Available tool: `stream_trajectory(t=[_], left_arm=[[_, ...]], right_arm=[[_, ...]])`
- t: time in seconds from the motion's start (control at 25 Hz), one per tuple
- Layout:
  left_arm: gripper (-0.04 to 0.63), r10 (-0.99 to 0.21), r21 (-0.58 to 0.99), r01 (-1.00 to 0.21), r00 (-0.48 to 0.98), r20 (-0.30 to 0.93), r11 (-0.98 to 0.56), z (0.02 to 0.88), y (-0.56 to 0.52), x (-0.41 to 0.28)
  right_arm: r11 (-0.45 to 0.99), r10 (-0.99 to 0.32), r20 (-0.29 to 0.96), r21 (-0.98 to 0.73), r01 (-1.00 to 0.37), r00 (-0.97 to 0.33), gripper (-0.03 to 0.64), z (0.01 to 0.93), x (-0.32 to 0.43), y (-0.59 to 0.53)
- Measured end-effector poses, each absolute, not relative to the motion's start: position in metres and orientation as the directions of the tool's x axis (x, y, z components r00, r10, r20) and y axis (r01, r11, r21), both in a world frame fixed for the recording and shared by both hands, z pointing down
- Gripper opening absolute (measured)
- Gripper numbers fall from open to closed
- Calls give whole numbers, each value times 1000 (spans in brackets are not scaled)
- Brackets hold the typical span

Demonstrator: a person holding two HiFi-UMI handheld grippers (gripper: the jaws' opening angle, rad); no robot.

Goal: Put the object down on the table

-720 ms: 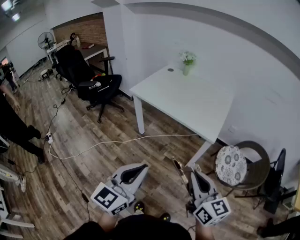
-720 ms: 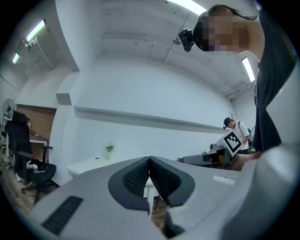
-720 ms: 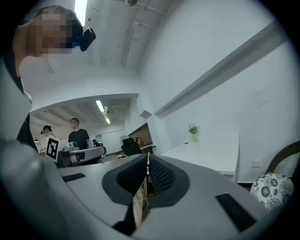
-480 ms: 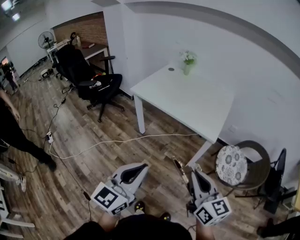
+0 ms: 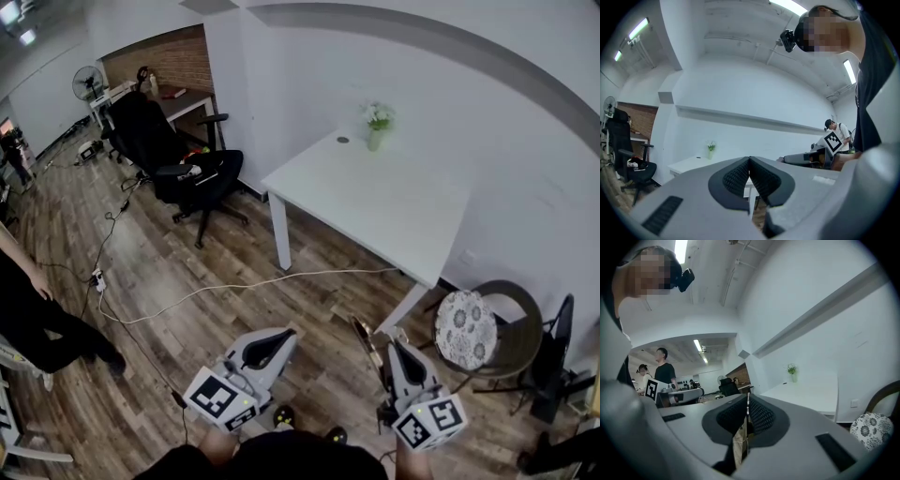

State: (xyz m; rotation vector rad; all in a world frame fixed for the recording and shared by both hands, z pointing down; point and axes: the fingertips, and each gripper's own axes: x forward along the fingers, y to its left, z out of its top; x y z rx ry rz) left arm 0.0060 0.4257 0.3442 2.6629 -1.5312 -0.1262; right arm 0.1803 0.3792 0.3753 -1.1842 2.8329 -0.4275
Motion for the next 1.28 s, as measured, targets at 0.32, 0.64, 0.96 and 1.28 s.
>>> stream_trajectory(t=[0.32, 0.64, 0.96, 1.28], left_arm=[[0, -871, 101, -865, 491, -39, -492, 348, 413, -47], [0, -873, 101, -867, 486, -52, -488, 350, 403, -105], [0, -873, 107, -867, 484, -56, -487, 354, 392, -128], [0, -894, 108, -888, 447, -19, -446, 362, 361, -141]], right_arm=[[660, -716, 67, -259, -705, -694, 12, 375, 140, 361], [650, -730, 55, -255, -716, -681, 12, 369, 92, 349], [649, -730, 65, -244, -721, -680, 12, 374, 74, 340], [666, -714, 48, -259, -699, -698, 12, 377, 63, 292]])
